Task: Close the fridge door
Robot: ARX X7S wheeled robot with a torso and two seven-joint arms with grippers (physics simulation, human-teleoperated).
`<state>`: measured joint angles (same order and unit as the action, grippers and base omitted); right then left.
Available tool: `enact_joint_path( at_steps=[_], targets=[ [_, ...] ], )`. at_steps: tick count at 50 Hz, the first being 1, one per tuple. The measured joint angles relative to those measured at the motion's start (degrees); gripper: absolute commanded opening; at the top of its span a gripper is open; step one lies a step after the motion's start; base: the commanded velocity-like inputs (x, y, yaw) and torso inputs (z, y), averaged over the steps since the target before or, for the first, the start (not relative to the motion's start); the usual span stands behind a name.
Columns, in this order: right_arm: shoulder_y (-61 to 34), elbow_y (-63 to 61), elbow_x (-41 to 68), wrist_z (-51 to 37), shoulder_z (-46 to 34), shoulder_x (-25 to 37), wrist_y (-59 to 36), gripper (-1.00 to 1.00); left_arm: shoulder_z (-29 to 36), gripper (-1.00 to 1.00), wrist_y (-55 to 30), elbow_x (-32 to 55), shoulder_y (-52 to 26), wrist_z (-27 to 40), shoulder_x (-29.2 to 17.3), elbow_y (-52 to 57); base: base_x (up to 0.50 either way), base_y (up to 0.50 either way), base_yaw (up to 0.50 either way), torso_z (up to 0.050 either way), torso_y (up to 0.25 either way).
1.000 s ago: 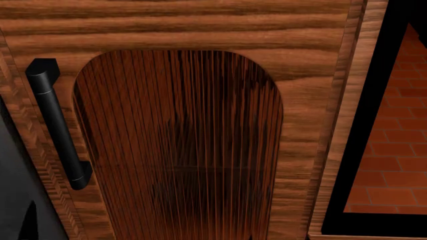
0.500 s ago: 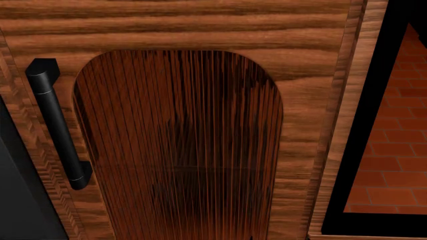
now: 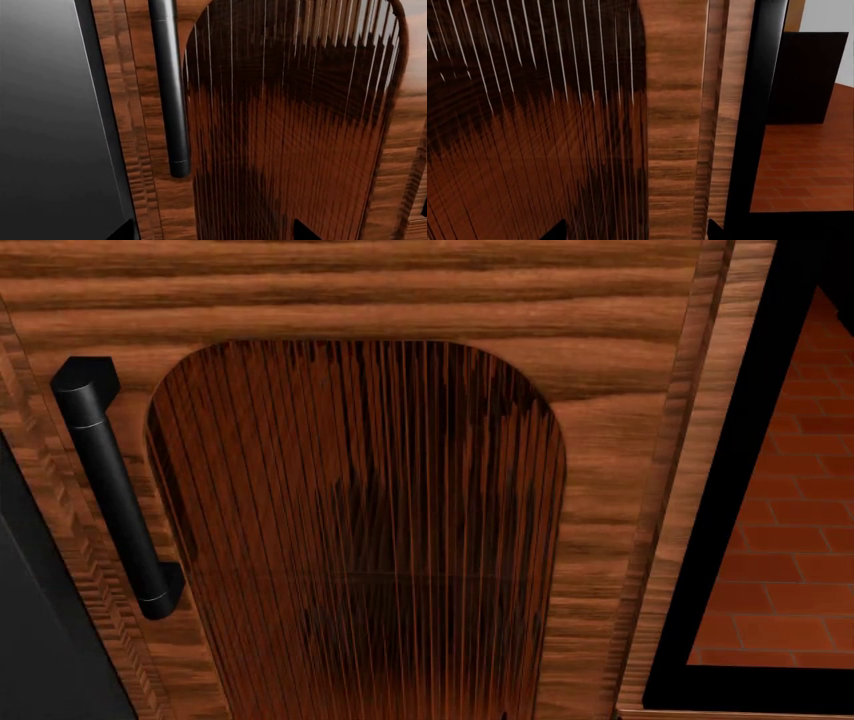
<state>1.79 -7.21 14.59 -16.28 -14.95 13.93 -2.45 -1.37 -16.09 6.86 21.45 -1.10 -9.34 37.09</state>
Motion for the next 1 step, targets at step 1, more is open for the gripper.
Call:
enact_joint_path(
  at_steps=[1],
  targets=[
    [0.00, -0.02, 0.02, -0.03, -0.02, 0.02, 0.00, 1.00, 0.04, 1.00, -0.10, 0.02, -0.36, 0.12, 0.01, -0.18, 0.00, 0.00, 0.00, 0.000, 0.000]
  ],
)
